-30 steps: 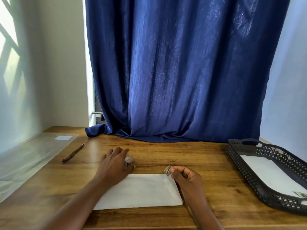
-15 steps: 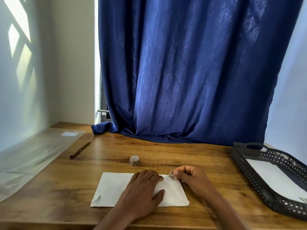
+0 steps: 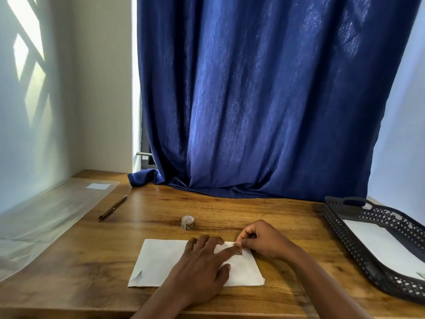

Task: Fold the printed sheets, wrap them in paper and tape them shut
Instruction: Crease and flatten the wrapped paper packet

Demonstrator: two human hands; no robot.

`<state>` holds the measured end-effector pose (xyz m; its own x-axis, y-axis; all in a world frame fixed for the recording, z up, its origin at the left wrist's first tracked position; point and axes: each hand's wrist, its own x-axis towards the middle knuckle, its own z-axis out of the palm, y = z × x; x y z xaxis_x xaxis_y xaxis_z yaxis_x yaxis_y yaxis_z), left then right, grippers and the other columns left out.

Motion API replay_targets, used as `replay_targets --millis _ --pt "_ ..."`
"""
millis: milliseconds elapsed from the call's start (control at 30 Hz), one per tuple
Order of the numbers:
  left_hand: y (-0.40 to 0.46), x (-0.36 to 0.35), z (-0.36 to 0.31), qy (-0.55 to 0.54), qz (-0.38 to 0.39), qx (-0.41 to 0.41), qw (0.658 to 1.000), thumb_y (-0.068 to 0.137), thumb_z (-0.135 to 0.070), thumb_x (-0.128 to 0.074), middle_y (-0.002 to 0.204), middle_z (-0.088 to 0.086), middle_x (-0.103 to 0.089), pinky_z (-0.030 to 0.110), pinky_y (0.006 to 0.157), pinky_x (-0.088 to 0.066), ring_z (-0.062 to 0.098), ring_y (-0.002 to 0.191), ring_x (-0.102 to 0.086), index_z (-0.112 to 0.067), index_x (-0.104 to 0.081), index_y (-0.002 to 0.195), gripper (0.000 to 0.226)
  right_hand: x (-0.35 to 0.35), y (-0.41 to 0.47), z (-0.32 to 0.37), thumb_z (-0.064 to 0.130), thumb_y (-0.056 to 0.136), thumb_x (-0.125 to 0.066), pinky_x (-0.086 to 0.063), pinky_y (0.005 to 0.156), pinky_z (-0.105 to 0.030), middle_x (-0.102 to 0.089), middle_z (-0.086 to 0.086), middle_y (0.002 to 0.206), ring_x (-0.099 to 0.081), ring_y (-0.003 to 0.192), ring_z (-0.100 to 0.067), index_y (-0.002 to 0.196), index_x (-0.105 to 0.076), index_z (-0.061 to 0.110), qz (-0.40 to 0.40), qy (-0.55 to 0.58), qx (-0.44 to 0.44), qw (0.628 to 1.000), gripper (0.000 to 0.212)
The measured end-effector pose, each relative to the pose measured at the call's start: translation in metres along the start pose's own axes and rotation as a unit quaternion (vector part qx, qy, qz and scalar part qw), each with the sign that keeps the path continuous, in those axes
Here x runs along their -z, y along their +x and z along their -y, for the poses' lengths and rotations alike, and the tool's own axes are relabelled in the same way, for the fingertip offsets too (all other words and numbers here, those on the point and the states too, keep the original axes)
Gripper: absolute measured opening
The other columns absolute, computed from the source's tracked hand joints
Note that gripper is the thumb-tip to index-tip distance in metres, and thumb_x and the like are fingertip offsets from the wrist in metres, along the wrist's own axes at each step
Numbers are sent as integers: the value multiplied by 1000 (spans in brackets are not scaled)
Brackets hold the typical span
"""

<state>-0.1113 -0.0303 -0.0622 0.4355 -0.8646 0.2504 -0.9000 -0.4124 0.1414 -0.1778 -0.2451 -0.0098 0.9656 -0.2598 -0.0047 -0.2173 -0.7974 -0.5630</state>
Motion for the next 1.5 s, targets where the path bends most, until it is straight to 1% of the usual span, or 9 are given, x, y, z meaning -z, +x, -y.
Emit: replay_targets --millis 200,467,667,800,1033,1233,1333,1400,1500 --pt "1 -2 1 10 10 -2 1000 103 -52 -23 158 -7 -28 44 120 -18 17 144 -22 -56 -16 156 54 -4 0 -3 27 89 -74 -58 84 -28 -77 17 87 -68 86 1 88 -81 27 2 16 -4 1000 8" --pt "2 0 -1 10 20 7 1000 101 -52 -23 158 -7 -28 44 121 -17 15 144 -21 -56 -28 153 53 -14 0 -12 36 83 -79 -57 80 -26 -76 17 86 -68 86 -1 85 -80 31 -28 44 3 999 5" --pt "0 1 -2 6 21 11 1000 101 -53 -23 159 -8 -28 43 122 -16 14 145 -20 -56 -29 153 53 -24 -2 -18 43 68 -90 -53 65 -15 -74 4 88 -67 77 -5 93 -76 29 -83 116 7 990 32" --pt "0 2 -2 6 24 10 1000 101 -53 -23 160 -8 -28 43 122 -15 14 146 -19 -57 -29 152 52 -27 0 -18 40 67 -91 -51 64 -15 -73 4 88 -62 72 0 94 -75 29 -98 100 -4 990 33" --pt "0 1 -3 5 24 11 1000 101 -54 -23 160 -9 -28 43 123 -15 13 146 -19 -60 -28 152 52 -31 6 -17 42 68 -90 -52 66 -24 -71 7 78 -64 72 -7 86 -73 32 -152 47 -19 987 26" --pt "-3 3 -4 -15 10 20 1000 101 -54 -26 162 -11 -30 40 124 -17 12 147 -21 -60 -33 150 50 -36 5 -24 44 80 -80 -59 75 -33 -73 13 79 -66 75 -2 85 -75 32 -178 73 3 981 14" --pt "-4 3 -5 -17 8 21 1000 102 -53 -28 162 -11 -30 38 124 -17 13 148 -21 -60 -32 150 49 -34 1 -25 48 71 -86 -56 70 -28 -73 6 80 -63 71 -2 88 -75 31 -157 114 13 981 26" --pt "-4 4 -6 -15 6 20 1000 102 -53 -28 162 -11 -31 38 124 -18 13 148 -21 -59 -33 151 49 -36 0 -26 52 61 -90 -52 65 -24 -71 3 81 -60 68 -2 90 -74 31 -147 102 13 984 39" --pt "-4 4 -5 -19 6 20 1000 103 -53 -29 162 -12 -31 37 124 -17 12 147 -21 -59 -34 150 48 -37 3 -25 57 55 -91 -52 63 -27 -70 4 78 -60 66 -3 88 -74 32 -158 86 -1 984 45"
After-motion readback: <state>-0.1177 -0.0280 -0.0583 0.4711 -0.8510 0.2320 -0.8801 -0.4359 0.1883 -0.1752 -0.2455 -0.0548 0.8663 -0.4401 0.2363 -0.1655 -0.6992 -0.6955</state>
